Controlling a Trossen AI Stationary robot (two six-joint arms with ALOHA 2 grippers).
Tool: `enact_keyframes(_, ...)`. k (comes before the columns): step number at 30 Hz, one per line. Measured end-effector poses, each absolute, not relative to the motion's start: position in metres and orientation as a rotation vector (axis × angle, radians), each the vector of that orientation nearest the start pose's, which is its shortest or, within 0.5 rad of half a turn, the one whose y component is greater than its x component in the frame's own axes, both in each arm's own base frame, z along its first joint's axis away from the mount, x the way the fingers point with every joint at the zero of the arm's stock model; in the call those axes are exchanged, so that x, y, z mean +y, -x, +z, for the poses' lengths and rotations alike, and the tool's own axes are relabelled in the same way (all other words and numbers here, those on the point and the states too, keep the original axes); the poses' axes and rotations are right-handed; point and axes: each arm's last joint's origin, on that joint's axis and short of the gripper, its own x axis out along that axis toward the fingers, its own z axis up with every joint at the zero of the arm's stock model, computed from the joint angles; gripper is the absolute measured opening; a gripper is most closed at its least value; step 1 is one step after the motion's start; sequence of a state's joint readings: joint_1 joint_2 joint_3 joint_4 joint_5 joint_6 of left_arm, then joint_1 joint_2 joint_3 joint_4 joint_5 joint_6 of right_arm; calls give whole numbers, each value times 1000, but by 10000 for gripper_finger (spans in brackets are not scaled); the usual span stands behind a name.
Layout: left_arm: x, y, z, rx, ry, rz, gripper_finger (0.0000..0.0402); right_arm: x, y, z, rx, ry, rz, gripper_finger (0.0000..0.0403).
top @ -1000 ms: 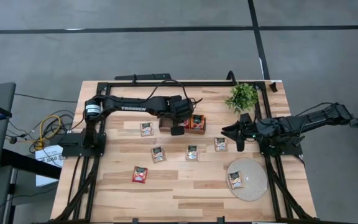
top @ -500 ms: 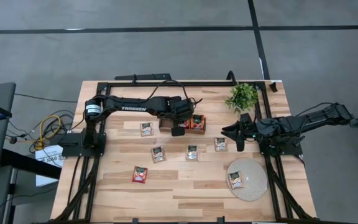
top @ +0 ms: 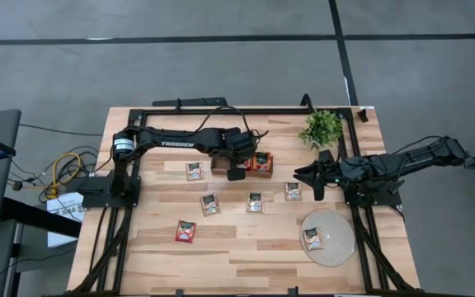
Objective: Pick & Place Tea
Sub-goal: Put the red tea bag into the middle section of the wooden organizer
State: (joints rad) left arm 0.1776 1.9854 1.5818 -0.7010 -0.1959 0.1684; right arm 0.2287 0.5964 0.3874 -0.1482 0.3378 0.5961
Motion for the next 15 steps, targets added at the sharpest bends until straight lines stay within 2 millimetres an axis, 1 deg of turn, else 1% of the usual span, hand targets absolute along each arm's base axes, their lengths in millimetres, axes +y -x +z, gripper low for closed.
enact_keyframes(5,79,-411,218,1138,-160,240,33,23,-141,226,299,-490,-206,102)
enact_keyframes(11,80,-410,218,1145,-172,253,93,23,-141,226,299,-490,-206,102)
enact_keyframes(15,82,-408,219,1163,-218,326,126,23,-141,226,299,-490,-206,102)
